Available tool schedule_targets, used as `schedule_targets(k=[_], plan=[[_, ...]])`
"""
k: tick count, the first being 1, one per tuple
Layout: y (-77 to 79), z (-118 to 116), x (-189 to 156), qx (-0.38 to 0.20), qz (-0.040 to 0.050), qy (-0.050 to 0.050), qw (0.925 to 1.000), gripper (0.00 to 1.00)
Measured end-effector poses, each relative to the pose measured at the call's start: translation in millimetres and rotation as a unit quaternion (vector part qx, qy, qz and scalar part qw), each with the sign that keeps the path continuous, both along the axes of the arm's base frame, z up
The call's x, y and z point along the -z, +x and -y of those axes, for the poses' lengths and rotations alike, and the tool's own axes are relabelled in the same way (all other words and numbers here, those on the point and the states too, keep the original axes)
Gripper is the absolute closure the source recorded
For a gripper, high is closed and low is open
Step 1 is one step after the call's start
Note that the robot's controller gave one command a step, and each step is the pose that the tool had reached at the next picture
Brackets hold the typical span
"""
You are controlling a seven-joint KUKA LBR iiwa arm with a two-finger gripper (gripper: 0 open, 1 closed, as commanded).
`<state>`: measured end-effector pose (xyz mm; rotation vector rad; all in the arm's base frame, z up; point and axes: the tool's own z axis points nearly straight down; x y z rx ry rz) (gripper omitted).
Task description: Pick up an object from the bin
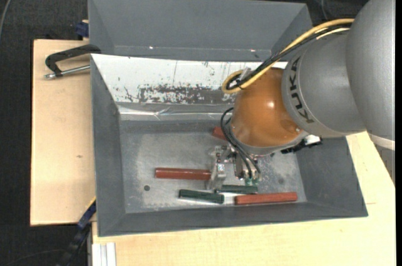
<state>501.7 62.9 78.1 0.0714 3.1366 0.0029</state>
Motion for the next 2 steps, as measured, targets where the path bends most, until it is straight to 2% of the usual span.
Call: schedule_targets(k=[1, 2], plan=[[1.3, -0.8, -69.2, 0.000, -0.0001, 0.000, 1.0000, 1.00], [2.9, -1.6, -92.6, 0.000, 0.0015, 0.000, 1.0000, 1.00]])
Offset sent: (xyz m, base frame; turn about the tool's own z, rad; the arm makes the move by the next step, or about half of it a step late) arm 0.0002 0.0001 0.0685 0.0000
